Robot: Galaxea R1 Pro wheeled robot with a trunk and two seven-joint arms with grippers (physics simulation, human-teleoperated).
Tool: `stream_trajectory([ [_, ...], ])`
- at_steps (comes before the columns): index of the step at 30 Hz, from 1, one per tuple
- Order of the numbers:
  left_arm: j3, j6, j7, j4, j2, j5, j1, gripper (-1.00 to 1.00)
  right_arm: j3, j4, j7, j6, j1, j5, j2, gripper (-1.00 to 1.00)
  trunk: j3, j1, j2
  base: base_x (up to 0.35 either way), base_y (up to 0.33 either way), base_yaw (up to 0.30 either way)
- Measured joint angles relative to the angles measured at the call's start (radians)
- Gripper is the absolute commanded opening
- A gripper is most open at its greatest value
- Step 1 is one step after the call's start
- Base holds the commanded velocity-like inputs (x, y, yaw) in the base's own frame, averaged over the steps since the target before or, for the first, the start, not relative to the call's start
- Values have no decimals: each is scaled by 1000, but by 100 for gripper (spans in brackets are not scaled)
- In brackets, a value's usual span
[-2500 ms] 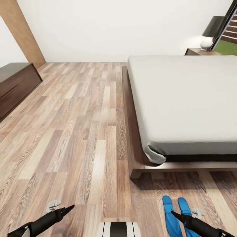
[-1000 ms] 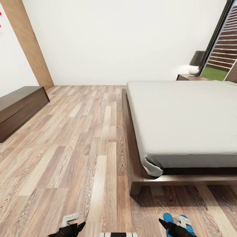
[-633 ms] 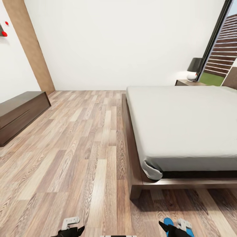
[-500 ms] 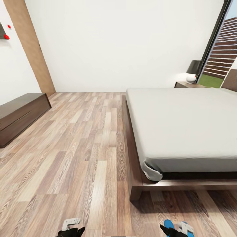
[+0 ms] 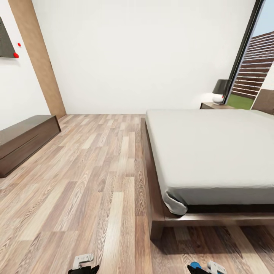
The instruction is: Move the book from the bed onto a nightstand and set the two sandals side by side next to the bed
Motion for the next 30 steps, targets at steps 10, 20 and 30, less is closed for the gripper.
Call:
stream_trajectory([
  [10,0,0,1,0,-1,1,0,100,0,0,0,0,0,1,-1,100,37,-11,16,0,0,0],
  [20,0,0,1,0,-13,3,0,100,0,0,-1,0,0,-2,-1,100,69,-49,86,0,0,0],
  [30,0,0,1,1,-15,3,-1,100,-1,0,-1,0,0,-3,-1,100,100,-88,156,0,0,0],
])
